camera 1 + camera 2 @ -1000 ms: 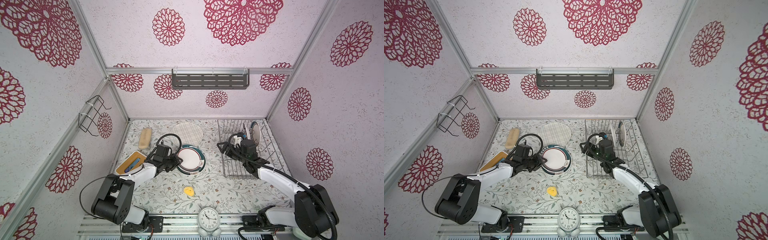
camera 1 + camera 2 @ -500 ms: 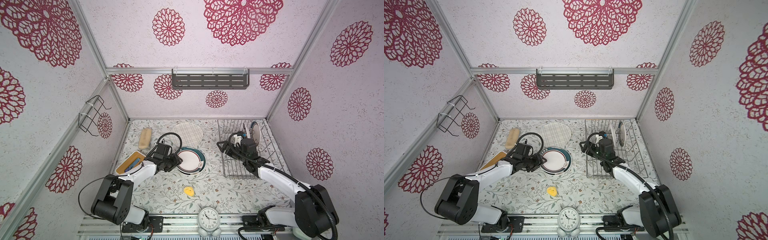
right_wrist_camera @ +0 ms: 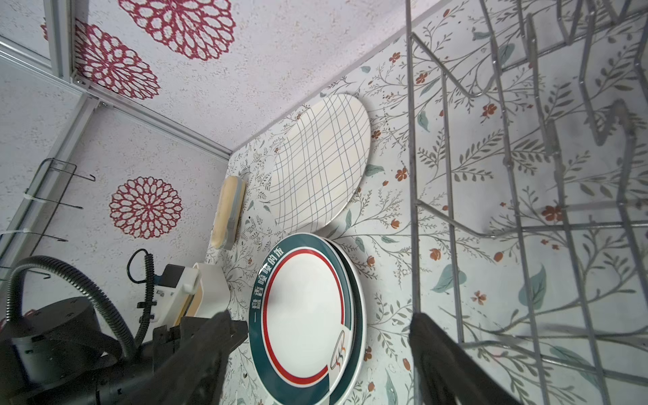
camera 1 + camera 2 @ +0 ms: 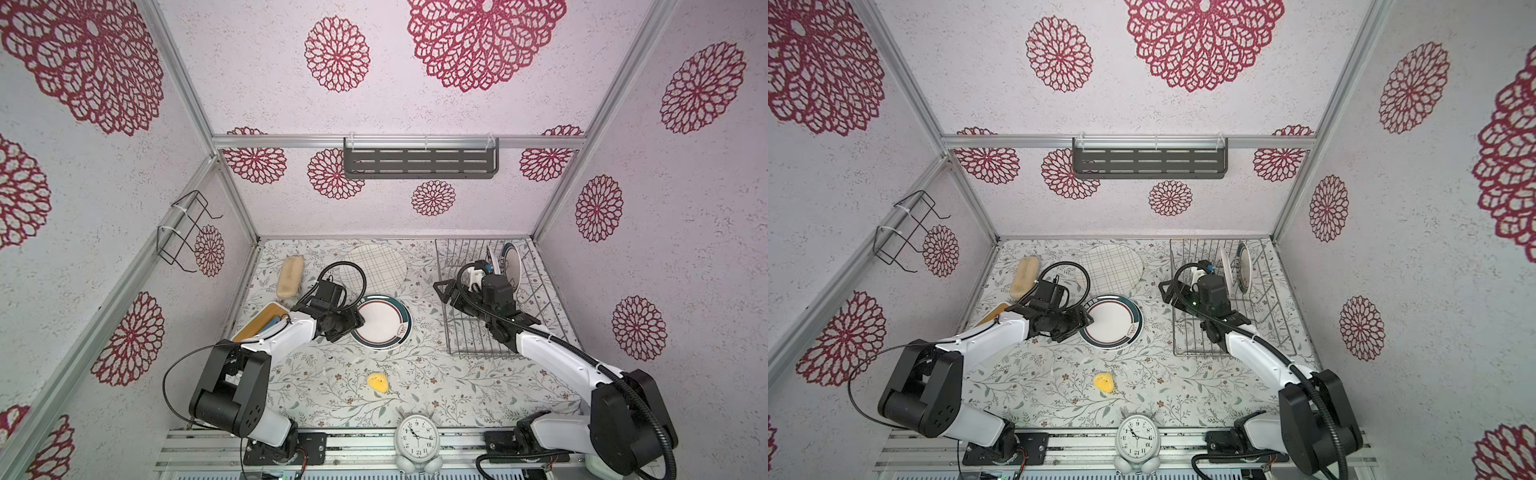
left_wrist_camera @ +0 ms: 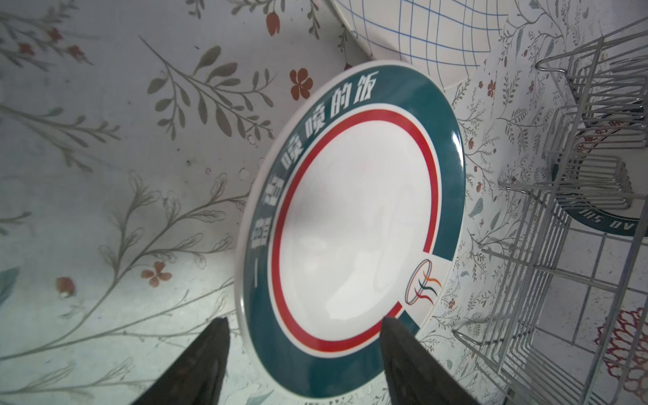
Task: Unload the plates from the dish rack
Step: Place the plate on the plate, then pick up the plate from the dish rack.
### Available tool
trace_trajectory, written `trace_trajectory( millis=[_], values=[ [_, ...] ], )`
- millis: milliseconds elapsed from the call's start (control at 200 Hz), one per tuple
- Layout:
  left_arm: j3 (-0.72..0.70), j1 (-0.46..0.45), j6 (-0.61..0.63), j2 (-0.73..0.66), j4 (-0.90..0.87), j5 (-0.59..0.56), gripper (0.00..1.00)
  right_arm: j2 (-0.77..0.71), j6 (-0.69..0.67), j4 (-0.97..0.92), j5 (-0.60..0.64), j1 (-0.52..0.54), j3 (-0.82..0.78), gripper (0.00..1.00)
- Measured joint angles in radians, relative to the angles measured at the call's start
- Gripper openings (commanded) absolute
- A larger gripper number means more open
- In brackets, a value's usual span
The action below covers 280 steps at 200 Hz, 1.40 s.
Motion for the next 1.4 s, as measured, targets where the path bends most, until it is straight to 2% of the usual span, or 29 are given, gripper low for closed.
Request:
trace_trajectory(
  millis=[395,596,741,971,1176,1401],
  values=[
    [0.039,-0.026,0.018,0.021,-0.021,-0.037,0.79,-0.002,-0.016,-0.019,0.010,0.000,0.000,0.83],
    [0.040,-0.048,0.033,0.005,0.012,-0.036,0.79,-0.017,-0.098,-0.119,0.076,0.000,0.043,0.84],
    [0.040,-0.056,0.044,-0.048,0.066,-0.034,0.80,-0.026,-0.217,-0.248,0.220,0.000,0.148,0.86],
    [0.040,-0.058,0.052,-0.073,0.137,-0.036,0.80,-0.008,-0.422,-0.396,0.553,0.000,0.294,0.91],
    [0.040,-0.058,0.047,-0.048,0.176,-0.013,0.80,0.163,-0.554,-0.455,0.812,-0.001,0.417,0.87],
    [0.040,-0.058,0.036,-0.019,0.204,0.013,0.80,0.345,-0.619,-0.489,0.958,-0.015,0.489,0.80]
  ],
)
